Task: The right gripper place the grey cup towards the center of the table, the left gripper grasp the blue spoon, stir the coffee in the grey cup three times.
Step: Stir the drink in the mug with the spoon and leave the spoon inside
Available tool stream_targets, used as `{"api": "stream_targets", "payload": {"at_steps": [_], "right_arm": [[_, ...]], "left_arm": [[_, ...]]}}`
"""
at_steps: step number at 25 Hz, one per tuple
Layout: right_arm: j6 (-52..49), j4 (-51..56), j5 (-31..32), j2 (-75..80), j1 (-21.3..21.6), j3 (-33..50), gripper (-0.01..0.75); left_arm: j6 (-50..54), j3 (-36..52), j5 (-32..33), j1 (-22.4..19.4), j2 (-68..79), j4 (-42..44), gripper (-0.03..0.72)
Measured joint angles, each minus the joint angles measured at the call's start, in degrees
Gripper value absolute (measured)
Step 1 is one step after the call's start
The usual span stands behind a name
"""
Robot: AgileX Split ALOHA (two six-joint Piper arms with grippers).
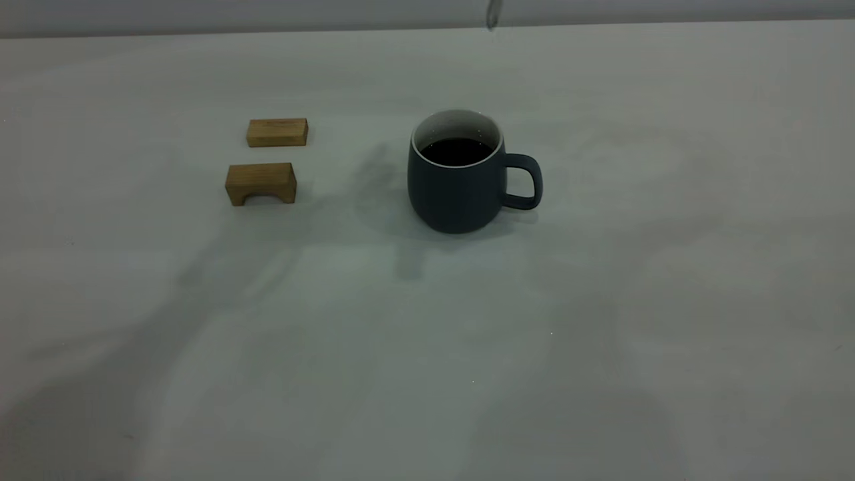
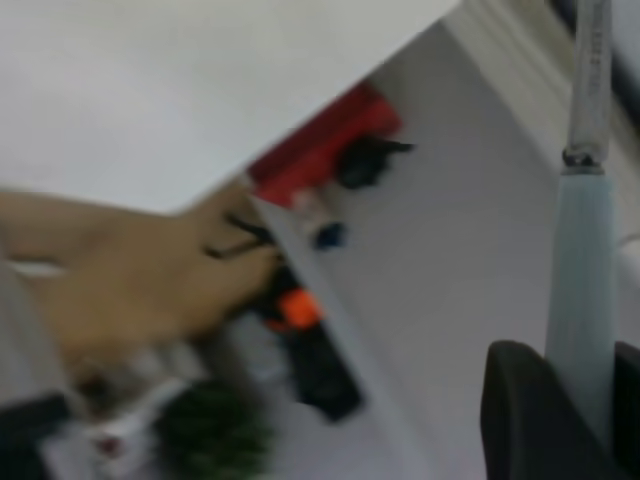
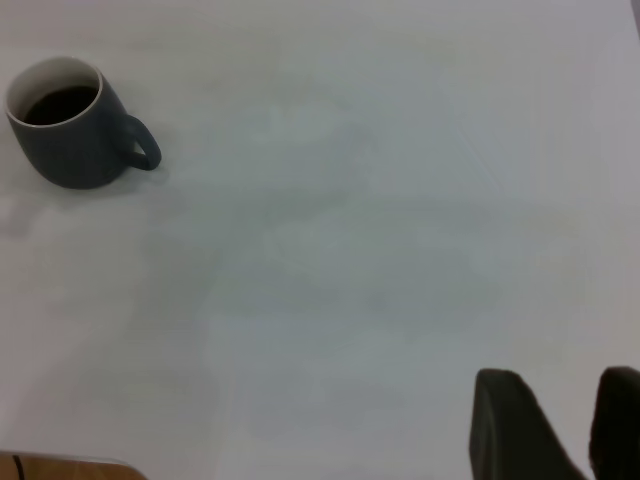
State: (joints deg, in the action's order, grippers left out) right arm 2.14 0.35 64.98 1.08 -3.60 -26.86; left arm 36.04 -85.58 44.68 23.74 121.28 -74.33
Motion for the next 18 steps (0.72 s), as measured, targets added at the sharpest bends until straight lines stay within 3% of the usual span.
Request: {"api": "stream_targets", "payload": {"at_steps": [8, 18], "right_arm": [[0.0, 0.0, 0.0, 0.0, 0.0, 0.0, 0.237], [0.0, 0.0, 0.0, 0.0, 0.0, 0.0, 0.237]], "left_arm": [[20.0, 0.0, -1.1, -0.3, 2.0, -0.4, 0.176], [28.4, 0.0, -2.7, -2.5, 5.2, 4.0, 0.176]]}}
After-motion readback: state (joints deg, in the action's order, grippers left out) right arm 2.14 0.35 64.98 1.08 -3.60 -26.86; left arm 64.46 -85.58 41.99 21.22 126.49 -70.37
